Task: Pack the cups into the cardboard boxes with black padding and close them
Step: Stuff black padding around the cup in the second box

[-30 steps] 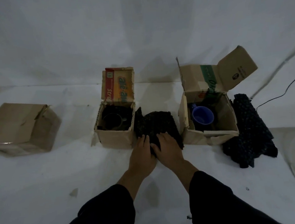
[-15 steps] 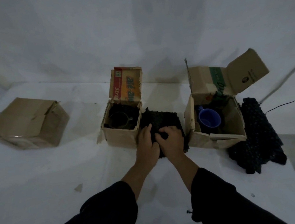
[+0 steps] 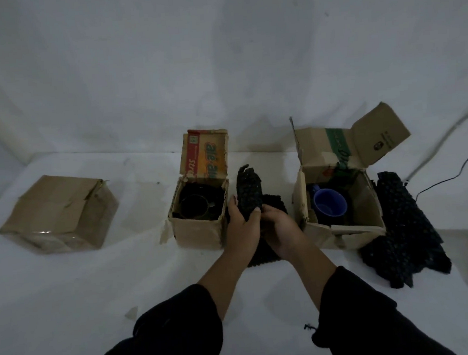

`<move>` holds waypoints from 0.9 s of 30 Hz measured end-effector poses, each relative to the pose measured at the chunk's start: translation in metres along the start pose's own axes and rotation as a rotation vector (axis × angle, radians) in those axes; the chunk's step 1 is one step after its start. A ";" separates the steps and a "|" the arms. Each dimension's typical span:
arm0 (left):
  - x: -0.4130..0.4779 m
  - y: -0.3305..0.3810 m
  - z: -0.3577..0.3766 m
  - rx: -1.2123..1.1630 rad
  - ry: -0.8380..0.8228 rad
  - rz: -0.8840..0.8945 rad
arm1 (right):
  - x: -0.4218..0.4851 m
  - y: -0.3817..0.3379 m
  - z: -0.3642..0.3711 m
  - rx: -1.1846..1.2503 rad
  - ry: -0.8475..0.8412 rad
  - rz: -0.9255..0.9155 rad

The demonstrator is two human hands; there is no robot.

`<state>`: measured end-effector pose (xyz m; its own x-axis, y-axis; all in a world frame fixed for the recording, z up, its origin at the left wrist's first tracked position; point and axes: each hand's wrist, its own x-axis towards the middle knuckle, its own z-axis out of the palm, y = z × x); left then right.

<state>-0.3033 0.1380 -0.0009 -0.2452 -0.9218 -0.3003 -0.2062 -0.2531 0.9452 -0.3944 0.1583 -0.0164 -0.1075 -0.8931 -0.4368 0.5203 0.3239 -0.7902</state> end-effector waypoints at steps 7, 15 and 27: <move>0.004 0.013 -0.016 0.293 0.098 0.098 | 0.006 -0.011 0.012 -0.276 0.172 -0.015; 0.007 0.016 -0.035 0.718 0.079 0.499 | 0.011 -0.021 0.025 -0.200 0.195 -0.037; 0.016 0.025 -0.047 0.413 -0.107 0.174 | 0.012 -0.039 0.030 0.056 0.135 0.026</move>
<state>-0.2681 0.1032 0.0235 -0.4019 -0.8991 -0.1736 -0.5078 0.0611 0.8593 -0.3907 0.1261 0.0216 -0.2045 -0.8334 -0.5135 0.5708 0.3246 -0.7542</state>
